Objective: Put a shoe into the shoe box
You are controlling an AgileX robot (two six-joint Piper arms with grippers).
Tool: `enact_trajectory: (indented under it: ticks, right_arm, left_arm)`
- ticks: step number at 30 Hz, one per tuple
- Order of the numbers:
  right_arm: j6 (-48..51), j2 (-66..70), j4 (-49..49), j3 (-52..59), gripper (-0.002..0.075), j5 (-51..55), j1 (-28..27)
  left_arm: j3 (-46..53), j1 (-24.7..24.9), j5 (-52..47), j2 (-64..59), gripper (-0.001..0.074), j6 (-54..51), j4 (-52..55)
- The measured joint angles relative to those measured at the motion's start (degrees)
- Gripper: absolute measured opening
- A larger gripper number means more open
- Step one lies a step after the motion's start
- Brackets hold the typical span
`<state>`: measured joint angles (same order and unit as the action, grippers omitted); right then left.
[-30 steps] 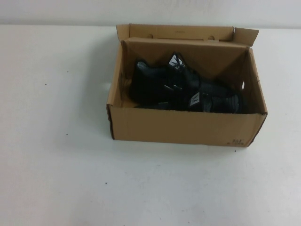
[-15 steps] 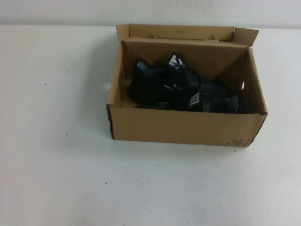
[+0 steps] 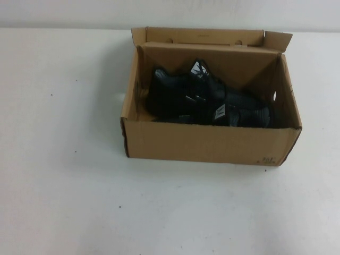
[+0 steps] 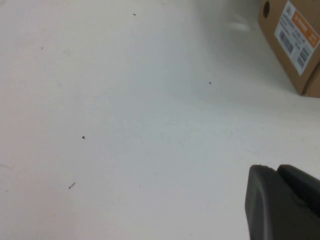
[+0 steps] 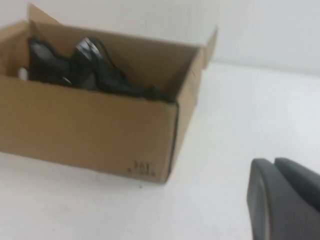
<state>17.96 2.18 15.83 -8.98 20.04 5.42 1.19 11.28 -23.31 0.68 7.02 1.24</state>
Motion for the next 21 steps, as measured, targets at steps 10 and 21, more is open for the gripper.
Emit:
enact_trajectory:
  ticks: [10,21]
  right_arm:
    - [-11.96,-2.66,-7.59,10.45,-0.0017,1.17,-2.39]
    - [-12.71,-2.66,-8.21,10.45,-0.0017,1.27,-2.39]
  left_arm:
    - [0.00,0.00,0.09,0.10,-0.0001,0.00,0.00]
    - [0.00,0.00,0.09,0.10,-0.0001,0.00,0.00]
